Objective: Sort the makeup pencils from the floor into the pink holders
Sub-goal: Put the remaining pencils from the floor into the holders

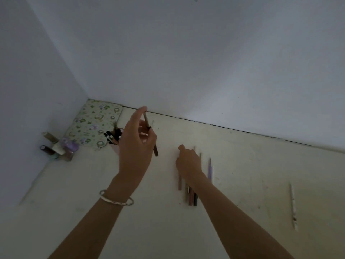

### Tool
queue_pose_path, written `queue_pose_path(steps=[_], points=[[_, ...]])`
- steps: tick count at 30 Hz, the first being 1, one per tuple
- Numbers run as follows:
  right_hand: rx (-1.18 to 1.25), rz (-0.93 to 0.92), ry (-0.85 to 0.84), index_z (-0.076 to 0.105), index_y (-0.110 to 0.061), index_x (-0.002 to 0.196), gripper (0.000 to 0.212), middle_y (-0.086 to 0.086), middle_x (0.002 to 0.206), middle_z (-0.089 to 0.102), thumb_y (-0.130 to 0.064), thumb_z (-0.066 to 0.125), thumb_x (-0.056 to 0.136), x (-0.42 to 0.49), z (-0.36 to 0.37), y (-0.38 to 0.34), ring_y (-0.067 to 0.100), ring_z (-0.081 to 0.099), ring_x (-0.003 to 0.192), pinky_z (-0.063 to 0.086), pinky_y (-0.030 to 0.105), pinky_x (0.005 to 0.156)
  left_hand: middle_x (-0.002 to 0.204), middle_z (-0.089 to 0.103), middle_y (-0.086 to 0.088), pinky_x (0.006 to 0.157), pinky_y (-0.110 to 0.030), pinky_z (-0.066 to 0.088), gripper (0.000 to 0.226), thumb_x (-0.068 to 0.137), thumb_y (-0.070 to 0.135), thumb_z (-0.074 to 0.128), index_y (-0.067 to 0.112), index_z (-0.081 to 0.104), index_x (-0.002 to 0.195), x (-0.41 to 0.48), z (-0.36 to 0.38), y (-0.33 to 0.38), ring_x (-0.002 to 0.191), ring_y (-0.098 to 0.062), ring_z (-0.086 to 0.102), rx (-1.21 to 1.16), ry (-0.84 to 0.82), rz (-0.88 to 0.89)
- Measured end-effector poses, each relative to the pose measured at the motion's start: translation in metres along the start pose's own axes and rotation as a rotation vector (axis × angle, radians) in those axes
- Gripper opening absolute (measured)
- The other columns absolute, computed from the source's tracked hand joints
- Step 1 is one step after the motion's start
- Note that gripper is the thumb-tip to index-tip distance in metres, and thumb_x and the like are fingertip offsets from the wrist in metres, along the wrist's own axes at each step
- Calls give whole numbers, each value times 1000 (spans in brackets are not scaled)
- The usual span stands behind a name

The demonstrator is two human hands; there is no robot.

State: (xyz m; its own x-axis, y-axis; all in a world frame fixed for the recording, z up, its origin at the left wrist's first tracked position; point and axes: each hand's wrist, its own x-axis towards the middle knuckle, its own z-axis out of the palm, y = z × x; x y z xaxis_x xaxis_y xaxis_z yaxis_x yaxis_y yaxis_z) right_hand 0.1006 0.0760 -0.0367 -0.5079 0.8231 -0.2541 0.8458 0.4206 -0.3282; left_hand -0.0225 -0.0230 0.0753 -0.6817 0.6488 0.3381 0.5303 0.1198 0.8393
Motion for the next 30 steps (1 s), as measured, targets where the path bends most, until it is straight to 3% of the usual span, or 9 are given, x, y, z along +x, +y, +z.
queue_pose_path(steps=[5, 8, 11, 13, 15, 19, 22, 26, 30], points=[[461, -38, 366, 59, -8, 116, 28, 6, 89, 66, -10, 57, 89, 10, -36, -20, 23, 61, 83, 49, 33, 73, 105, 53, 10, 65, 1, 40, 46, 85, 10, 63, 26, 48, 125, 35, -19, -22, 80, 0, 53, 242, 101, 50], [621, -133, 558, 58, -13, 116, 25, -5, 82, 60, -12, 58, 92, 10, -62, -35, 16, 55, 75, 46, 28, 72, 100, 60, 3, 65, -11, 41, 44, 86, 13, 61, 28, 45, 125, 47, -17, -33, 77, -8, 58, 370, 67, 50], [717, -196, 679, 56, -14, 117, 24, -4, 79, 57, -10, 56, 93, 7, -78, -46, 15, 50, 72, 46, 30, 69, 89, 63, -2, 59, -28, 45, 40, 86, 12, 61, 23, 48, 122, 51, -11, -45, 71, -19, 60, 543, 19, 60], [779, -210, 697, 53, -15, 115, 23, -5, 78, 54, -9, 55, 93, 4, -81, -51, 14, 48, 72, 45, 28, 68, 80, 64, -4, 67, -34, 45, 32, 86, 13, 60, 17, 53, 117, 52, -9, -53, 70, -23, 61, 689, -36, 73], [815, -218, 695, 52, -16, 112, 21, -4, 79, 54, -7, 55, 93, 2, -80, -55, 13, 47, 71, 44, 27, 66, 80, 67, -3, 82, -36, 42, 21, 87, 16, 59, 15, 60, 108, 51, -9, -59, 83, -25, 63, 842, -91, 83], [864, -258, 706, 50, -19, 107, 21, 0, 84, 58, -6, 56, 92, 0, -72, -66, 12, 47, 71, 47, 29, 66, 115, 68, -5, 105, -44, 26, 24, 83, 27, 61, 16, 73, 101, 50, -16, -59, 123, -26, 50, 904, -106, 105], [855, -302, 717, 49, -20, 110, 21, -4, 88, 58, -9, 55, 93, 1, -62, -80, 12, 47, 73, 47, 29, 68, 120, 65, -9, 102, -47, 34, 40, 81, 23, 57, 14, 64, 119, 59, -34, -44, 120, -31, 50, 807, 37, 106], [688, -383, 632, 51, -17, 110, 17, -12, 91, 54, -12, 56, 94, 4, -40, -97, 8, 48, 81, 46, 25, 76, 116, 65, -9, 99, -44, 36, 46, 81, 12, 57, 14, 57, 127, 66, -51, -24, 116, -30, 53, 664, 126, 114], [472, -487, 539, 59, -8, 102, 9, 4, 89, 66, -8, 60, 93, 2, -15, -98, 21, 55, 82, 51, 39, 73, 119, 66, -5, 100, -41, 35, 47, 82, 10, 57, 15, 57, 129, 60, -50, -16, 116, -27, 53, 590, 87, 78]])
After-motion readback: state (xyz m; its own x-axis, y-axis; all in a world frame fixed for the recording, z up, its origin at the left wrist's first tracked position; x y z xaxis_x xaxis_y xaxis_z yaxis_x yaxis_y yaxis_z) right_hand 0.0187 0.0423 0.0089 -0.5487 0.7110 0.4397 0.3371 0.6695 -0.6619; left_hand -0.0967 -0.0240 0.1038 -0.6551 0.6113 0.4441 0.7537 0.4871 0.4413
